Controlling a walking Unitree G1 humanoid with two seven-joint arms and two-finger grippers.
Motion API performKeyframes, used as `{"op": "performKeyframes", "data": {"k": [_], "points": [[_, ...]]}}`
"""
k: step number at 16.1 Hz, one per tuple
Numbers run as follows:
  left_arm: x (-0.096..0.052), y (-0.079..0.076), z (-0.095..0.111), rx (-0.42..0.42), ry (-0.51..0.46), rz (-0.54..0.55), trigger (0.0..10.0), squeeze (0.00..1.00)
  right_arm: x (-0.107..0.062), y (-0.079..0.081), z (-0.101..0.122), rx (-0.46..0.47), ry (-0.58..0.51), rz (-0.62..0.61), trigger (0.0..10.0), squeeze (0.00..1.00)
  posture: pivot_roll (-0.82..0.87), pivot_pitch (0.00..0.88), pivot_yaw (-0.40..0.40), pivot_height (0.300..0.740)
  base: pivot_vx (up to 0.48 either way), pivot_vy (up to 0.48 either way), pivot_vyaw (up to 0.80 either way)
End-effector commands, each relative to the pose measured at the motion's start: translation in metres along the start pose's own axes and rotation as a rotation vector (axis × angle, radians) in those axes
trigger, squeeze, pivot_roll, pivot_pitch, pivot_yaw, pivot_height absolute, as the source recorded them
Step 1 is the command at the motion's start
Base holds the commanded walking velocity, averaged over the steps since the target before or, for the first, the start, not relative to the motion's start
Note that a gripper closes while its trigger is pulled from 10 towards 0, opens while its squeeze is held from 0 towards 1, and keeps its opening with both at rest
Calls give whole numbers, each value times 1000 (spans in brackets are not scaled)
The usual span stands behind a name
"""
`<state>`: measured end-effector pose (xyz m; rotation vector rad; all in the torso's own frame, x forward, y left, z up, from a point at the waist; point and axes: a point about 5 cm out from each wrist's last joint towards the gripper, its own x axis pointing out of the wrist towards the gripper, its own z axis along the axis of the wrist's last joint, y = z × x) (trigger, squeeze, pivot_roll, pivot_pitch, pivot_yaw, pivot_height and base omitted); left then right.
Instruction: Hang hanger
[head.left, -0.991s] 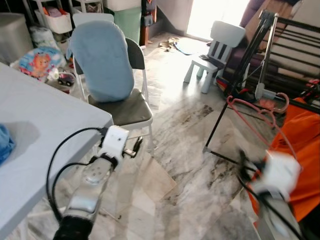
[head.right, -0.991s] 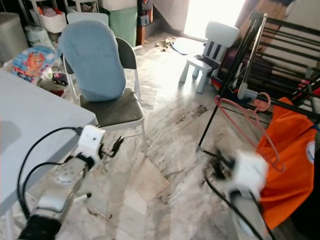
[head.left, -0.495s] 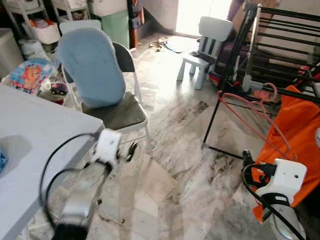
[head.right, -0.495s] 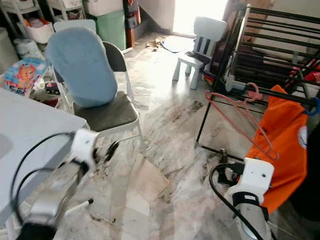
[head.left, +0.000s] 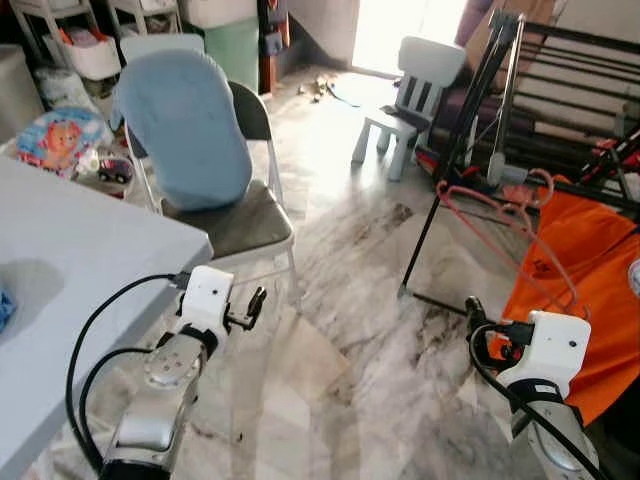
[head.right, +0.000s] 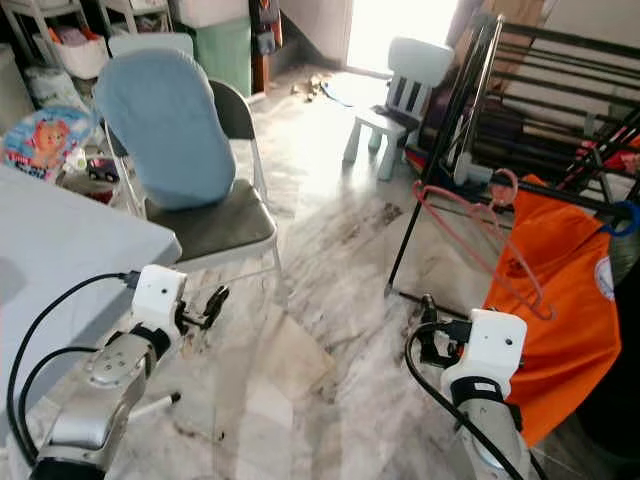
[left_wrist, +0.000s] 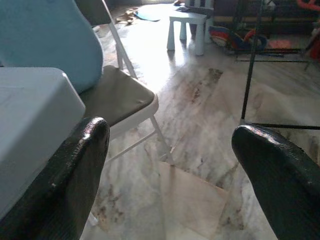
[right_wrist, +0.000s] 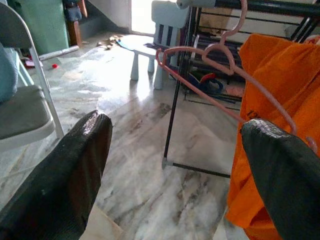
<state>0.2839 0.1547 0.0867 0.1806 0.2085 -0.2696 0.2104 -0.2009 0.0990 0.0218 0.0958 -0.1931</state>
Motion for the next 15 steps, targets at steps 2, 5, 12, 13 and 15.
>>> {"op": "performKeyframes", "data": {"k": [2,5,12,13,15], "points": [[2,0,5,13,-3,-12,10000,0,-1,1,1,14,6,-3,10000,0,100,0,-69,740,-332,0,800],[4,0,8,16,-5,-13,10000,0,-1,5,0,16,12,11,10000,0,106,0,-72,740,-345,0,473],[7,-4,10,19,-9,-24,10000,0,3,2,3,6,5,12,10000,0,105,0,-73,740,-337,0,0],[8,-6,10,20,-11,-28,10000,0,3,3,3,7,6,14,10000,0,104,0,-73,740,-326,0,0],[8,-7,11,20,-11,-32,10000,0,3,4,3,11,7,15,10000,0,102,0,-75,740,-315,0,0]]}}
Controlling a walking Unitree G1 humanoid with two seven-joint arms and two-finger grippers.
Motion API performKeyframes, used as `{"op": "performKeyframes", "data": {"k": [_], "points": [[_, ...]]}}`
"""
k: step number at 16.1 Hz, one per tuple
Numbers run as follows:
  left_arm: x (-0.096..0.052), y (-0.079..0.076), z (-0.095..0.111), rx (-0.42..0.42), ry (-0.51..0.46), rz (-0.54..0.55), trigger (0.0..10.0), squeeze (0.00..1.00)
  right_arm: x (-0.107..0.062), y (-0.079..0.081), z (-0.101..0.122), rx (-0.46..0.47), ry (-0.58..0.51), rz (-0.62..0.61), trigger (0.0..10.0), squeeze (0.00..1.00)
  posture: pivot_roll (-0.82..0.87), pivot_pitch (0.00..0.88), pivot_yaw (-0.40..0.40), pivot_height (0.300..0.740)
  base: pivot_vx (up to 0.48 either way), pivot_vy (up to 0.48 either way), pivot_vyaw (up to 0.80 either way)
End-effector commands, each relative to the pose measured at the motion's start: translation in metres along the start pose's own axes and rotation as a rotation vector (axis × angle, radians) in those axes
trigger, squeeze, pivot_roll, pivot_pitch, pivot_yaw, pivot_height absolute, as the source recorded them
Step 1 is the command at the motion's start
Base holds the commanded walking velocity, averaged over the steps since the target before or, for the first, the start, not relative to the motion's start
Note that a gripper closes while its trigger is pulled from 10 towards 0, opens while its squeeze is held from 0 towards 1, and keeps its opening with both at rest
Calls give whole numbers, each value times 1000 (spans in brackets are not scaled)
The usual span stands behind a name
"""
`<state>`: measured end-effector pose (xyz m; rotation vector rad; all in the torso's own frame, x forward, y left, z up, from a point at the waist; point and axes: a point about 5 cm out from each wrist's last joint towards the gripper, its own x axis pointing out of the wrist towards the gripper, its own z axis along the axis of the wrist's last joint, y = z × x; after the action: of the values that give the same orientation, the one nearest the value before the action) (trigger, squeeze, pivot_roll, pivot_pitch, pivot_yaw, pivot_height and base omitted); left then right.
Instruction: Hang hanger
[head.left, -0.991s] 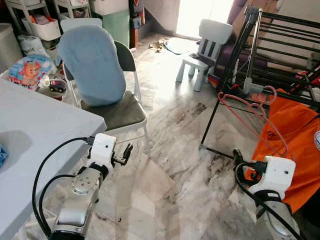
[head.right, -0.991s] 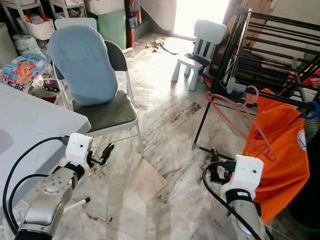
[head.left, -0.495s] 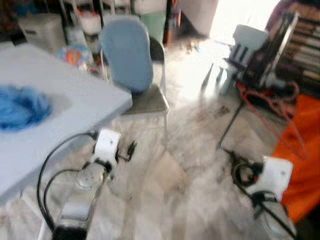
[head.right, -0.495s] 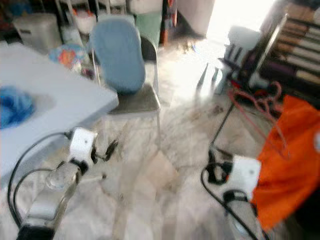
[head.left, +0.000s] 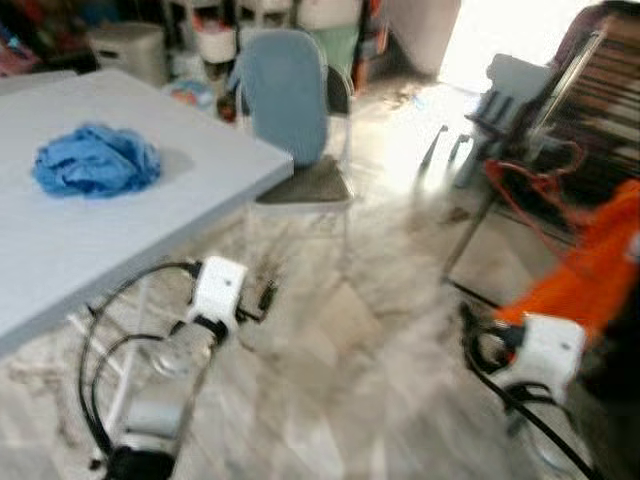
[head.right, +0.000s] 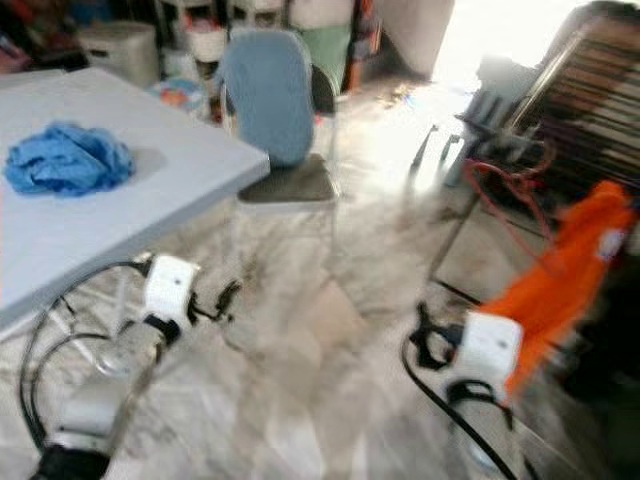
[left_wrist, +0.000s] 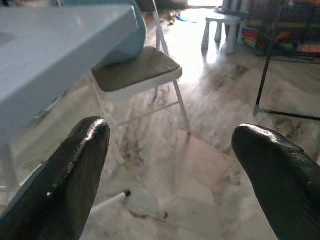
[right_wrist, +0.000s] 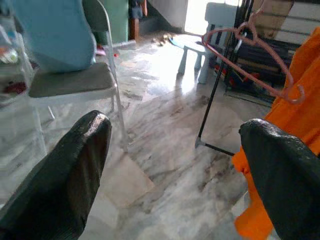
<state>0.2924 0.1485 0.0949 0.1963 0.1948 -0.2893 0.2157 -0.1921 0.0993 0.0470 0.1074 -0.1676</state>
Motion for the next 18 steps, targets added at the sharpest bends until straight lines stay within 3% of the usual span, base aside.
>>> {"op": "performKeyframes", "data": {"k": [1,5,10,14,18], "points": [[1,-5,0,0,1,-16,10000,0,-1,-5,3,-11,-7,-11,10000,0,102,0,-76,740,-307,0,0],[6,-12,0,47,5,-87,10000,0,-3,-7,1,72,-27,-66,10000,0,100,0,-48,740,-206,0,0],[26,-21,21,108,-52,-163,10000,0,-1,1,-5,103,-42,-110,10000,0,79,0,37,740,0,0,0],[32,-16,21,117,-51,-128,10000,0,3,1,-4,100,-53,-105,10000,0,84,0,20,740,0,0,0],[24,-3,3,45,7,12,10000,0,14,-2,4,32,-67,-28,10000,0,112,0,-35,740,0,0,200]]}}
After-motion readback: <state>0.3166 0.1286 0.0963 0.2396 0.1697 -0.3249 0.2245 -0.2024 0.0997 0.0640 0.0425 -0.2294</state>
